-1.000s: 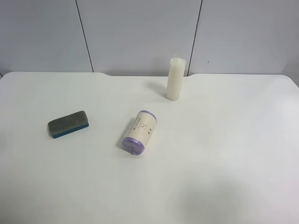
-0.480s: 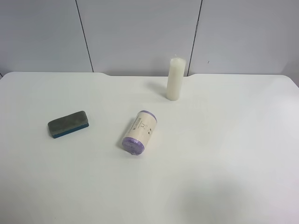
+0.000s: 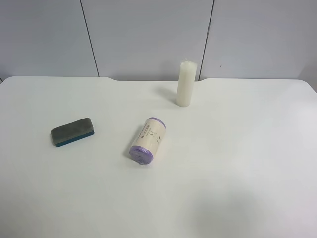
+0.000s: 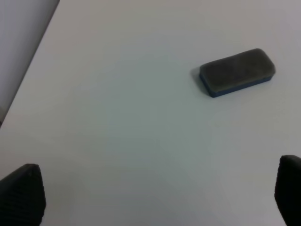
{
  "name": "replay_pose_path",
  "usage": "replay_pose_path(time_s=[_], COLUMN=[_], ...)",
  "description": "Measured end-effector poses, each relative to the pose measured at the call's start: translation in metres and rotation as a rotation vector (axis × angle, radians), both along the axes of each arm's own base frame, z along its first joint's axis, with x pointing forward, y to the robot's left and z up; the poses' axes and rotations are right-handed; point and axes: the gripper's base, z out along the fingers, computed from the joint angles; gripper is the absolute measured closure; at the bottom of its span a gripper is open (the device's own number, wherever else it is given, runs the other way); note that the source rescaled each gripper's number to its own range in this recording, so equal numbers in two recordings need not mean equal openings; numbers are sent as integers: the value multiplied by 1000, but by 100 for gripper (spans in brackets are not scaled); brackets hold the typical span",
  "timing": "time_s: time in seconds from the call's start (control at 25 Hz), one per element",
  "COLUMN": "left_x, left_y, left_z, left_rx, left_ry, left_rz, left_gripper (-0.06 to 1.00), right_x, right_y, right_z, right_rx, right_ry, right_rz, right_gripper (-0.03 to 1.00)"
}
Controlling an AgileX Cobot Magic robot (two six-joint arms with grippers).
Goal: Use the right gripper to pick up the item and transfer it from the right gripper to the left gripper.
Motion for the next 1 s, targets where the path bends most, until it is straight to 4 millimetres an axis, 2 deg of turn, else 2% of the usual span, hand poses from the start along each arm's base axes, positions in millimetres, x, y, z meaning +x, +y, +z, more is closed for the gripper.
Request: replay_pose_path(time_s=[0.32, 0.6, 1.0], left_x=[2, 21, 23], left_y=[3, 7, 8], left_z=[-1, -24, -24], left_rx=[-3, -43, -40], left_ry=[-15, -5, -21], left_rz=[28, 47, -61], left_gripper=[-5, -5, -5], right_x=[0, 0, 0], right_y=[0, 0, 0], right_z=[0, 0, 0], right_rx=[0, 0, 0], right_ry=[0, 0, 0], right_rz=[0, 0, 0], right_gripper=[-2, -2, -2])
